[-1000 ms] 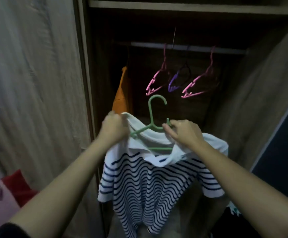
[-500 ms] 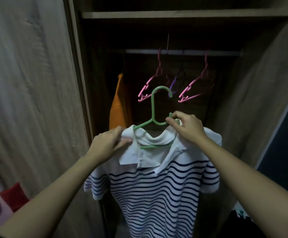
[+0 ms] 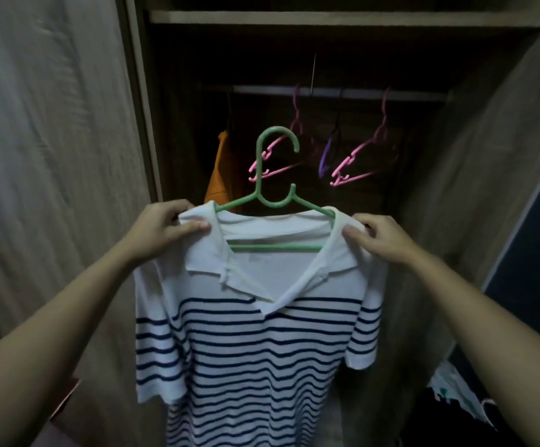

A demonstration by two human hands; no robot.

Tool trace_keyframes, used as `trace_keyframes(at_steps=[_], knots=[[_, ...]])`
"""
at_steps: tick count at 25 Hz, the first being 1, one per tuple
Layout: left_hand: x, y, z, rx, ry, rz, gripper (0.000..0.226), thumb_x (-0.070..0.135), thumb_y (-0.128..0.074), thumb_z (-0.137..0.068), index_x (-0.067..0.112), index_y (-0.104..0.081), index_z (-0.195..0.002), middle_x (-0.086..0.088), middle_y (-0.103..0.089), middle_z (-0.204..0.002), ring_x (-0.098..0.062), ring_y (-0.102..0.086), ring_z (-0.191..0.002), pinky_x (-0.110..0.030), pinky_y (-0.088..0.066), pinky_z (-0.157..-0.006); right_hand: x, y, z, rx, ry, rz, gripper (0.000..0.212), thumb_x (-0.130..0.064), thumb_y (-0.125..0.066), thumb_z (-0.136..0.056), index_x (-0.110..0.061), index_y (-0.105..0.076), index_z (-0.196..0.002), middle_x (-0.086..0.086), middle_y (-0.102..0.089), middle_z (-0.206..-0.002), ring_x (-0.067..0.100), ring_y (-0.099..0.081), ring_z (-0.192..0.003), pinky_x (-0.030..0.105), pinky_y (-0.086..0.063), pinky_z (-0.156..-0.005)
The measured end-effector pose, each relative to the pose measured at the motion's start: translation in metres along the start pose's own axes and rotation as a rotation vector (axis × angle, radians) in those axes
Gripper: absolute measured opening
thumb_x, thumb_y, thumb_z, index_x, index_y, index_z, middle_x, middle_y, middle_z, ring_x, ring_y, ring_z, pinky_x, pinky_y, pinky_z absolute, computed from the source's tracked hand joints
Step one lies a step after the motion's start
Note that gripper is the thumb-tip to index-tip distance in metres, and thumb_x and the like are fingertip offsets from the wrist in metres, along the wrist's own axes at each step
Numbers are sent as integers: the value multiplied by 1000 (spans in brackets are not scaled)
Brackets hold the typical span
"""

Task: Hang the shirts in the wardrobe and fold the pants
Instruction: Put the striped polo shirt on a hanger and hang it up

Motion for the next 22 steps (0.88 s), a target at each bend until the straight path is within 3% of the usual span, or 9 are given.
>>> trace_keyframes(at_steps=[2,4,9,11,13,15,17,19,22], knots=[[-7,21,-4,14,26,5,36,48,-69,-78,13,-64,-73,-1,-59,-71,-6,-52,-58,-17,-35,-50,19,-1,10,-68,-73,-89,24,-45,-62,-82,-28,-61,-100,-13,-63,-90,3,-59,-83,26,-48,-73],[-15,39,-6,24,59,79,41,55,-68,-70,15,-67,-76,4,-62,-68,-2,-53,-57,-13,-37,-49,45,-13,23,-169,-216,-231,39,-34,-66,-82,-22,-56,-118,-7,-62,-109,7,-60,-96,28,-50,-82],[-31,62,-1,51,153,179,35,60,-66,-60,27,-70,-71,12,-61,-57,1,-51,-52,-10,-38,-46,81,-15,43,-165,-403,-68,27,-43,-63,-82,-19,-61,-68,0,-63,-69,17,-60,-66,27,-44,-60],[-29,58,1,30,151,195,33,63,-69,-58,32,-70,-67,15,-60,-55,3,-50,-50,-9,-37,-45,86,-19,41,-325,-449,142,15,-34,-69,-80,-21,-63,-84,4,-65,-90,21,-62,-85,27,-45,-67],[-30,53,3,25,148,220,43,69,-70,-56,28,-71,-70,13,-62,-58,3,-52,-53,-10,-39,-47,64,-19,28,-375,-363,262,52,-26,-74,-76,-16,-53,-123,6,-52,-127,22,-51,-116,32,-43,-92],[-31,44,2,-7,157,224,46,64,-72,-60,22,-72,-77,6,-65,-65,1,-56,-58,-16,-44,-52,11,-2,6,-124,-164,30,65,-28,-70,-80,-18,-40,-136,-1,-42,-136,15,-41,-126,31,-36,-102],[-25,31,-1,-57,142,200,31,48,-75,-71,19,-72,-81,-2,-68,-73,-5,-60,-64,-26,-47,-58,-35,6,-7,1,44,13,50,-38,-59,-87,-23,-45,-132,-9,-50,-128,8,-47,-119,29,-39,-99],[-16,26,-5,-77,117,189,25,38,-72,-75,15,-71,-82,-8,-68,-79,-14,-63,-70,-33,-48,-63,-54,-7,-15,-59,123,93,31,-38,-52,-91,-25,-56,-118,-7,-63,-115,10,-58,-105,33,-48,-91],[-14,21,-2,-247,119,51,33,51,-69,-77,21,-69,-89,-2,-67,-85,-14,-63,-76,-34,-51,-69,-52,-23,-23,-44,128,59,21,-30,-46,-95,-13,-60,-97,1,-63,-95,15,-59,-89,39,-48,-81]])
Point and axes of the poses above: each hand's wrist, its own z-axis away from the middle knuckle, its own y-axis out of the back of the hand, x = y × z, the point moved 9 cm from there along -z, towards the middle knuckle
